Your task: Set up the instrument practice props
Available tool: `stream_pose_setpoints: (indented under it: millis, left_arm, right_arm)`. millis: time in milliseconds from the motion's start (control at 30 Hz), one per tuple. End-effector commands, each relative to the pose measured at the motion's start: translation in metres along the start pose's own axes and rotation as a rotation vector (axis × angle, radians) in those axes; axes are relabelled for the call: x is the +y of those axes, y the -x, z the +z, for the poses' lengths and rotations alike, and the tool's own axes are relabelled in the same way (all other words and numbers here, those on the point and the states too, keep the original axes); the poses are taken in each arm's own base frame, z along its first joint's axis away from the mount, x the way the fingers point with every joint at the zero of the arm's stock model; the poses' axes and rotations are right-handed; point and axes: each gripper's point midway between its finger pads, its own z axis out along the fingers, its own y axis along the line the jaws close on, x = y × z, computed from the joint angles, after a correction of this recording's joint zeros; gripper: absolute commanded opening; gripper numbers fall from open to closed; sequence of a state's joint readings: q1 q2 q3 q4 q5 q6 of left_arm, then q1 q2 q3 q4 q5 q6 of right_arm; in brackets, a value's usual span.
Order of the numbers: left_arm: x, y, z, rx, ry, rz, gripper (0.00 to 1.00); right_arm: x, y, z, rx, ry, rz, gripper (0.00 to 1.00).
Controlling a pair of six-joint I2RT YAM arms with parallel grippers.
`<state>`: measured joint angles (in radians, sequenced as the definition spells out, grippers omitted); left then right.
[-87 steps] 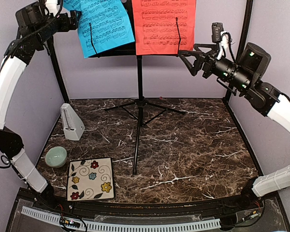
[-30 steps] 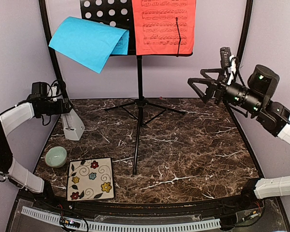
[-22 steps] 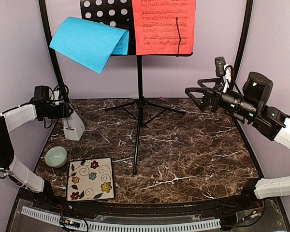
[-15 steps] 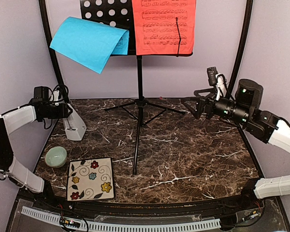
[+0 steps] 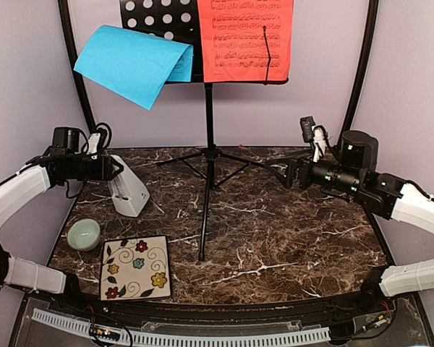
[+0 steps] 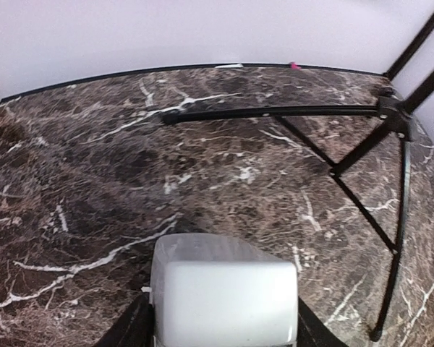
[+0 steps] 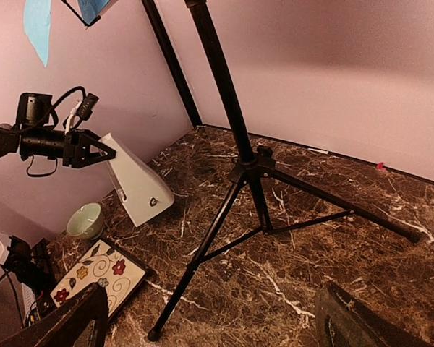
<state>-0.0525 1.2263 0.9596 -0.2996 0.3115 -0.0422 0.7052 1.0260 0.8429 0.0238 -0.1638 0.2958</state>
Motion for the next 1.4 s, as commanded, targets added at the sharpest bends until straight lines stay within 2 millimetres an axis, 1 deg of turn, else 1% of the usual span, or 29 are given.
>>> stream_pose_setpoints:
  millis: [0, 67, 200, 233, 333, 433, 567, 667, 700, 733, 833, 900, 1000, 1133, 1233, 1367]
  left_arm:
    - [-0.069, 0.046, -0.053, -0.155, -0.183, 0.090, 0.29]
    - [-0.094, 0.045, -0.067, -0.154, -0.240, 0.125, 0.28]
    - [-0.147, 0.037, -0.095, -0.168, -0.384, 0.170, 0.28]
    - [-0.160, 0.034, -0.100, -0.170, -0.418, 0.174, 0.28]
    - [-0.190, 0.024, -0.102, -0.161, -0.466, 0.175, 0.27]
    - [-0.228, 0.011, -0.099, -0.144, -0.507, 0.230, 0.27]
    - [-0.279, 0.000, -0.091, -0.142, -0.550, 0.297, 0.27]
    - [-0.314, -0.003, -0.079, -0.155, -0.557, 0.340, 0.27]
    - [-0.325, -0.008, -0.067, -0.138, -0.556, 0.349, 0.27]
    - [-0.335, -0.009, -0.060, -0.133, -0.562, 0.347, 0.27]
    - [-0.361, -0.004, -0.045, -0.157, -0.577, 0.334, 0.27]
    - [-0.373, -0.002, -0.032, -0.167, -0.570, 0.327, 0.27]
    - [-0.388, 0.003, -0.013, -0.182, -0.543, 0.314, 0.27]
    - [-0.401, 0.003, 0.014, -0.180, -0.494, 0.286, 0.27]
    - [-0.411, -0.005, 0.032, -0.153, -0.476, 0.261, 0.28]
    - [-0.419, -0.016, 0.049, -0.123, -0.455, 0.243, 0.34]
  right_arm:
    - [0.012, 0.003, 0.000, -0.024, 0.065, 0.009, 1.00]
    - [0.017, 0.000, 0.000, -0.013, 0.094, 0.000, 1.00]
    - [0.018, -0.009, 0.000, 0.009, 0.115, 0.010, 1.00]
    - [0.018, -0.011, 0.000, 0.017, 0.117, 0.014, 1.00]
    - [0.019, -0.017, 0.001, 0.034, 0.128, 0.030, 1.00]
    - [0.018, -0.024, 0.000, 0.047, 0.129, 0.049, 1.00]
    - [0.015, -0.031, -0.005, 0.061, 0.110, 0.073, 0.99]
    - [0.010, -0.039, -0.007, 0.081, 0.083, 0.087, 0.99]
    - [0.007, -0.042, -0.008, 0.089, 0.071, 0.093, 0.99]
    - [0.004, -0.046, -0.008, 0.098, 0.056, 0.099, 0.99]
    - [0.000, -0.053, -0.012, 0.117, 0.029, 0.111, 0.99]
    - [-0.004, -0.059, -0.015, 0.131, 0.006, 0.120, 0.99]
    - [-0.012, -0.070, -0.018, 0.159, -0.031, 0.133, 0.99]
    - [-0.022, -0.085, -0.019, 0.193, -0.071, 0.155, 0.99]
    - [-0.031, -0.094, -0.018, 0.211, -0.106, 0.176, 0.99]
    - [-0.046, -0.111, -0.016, 0.253, -0.149, 0.211, 0.98]
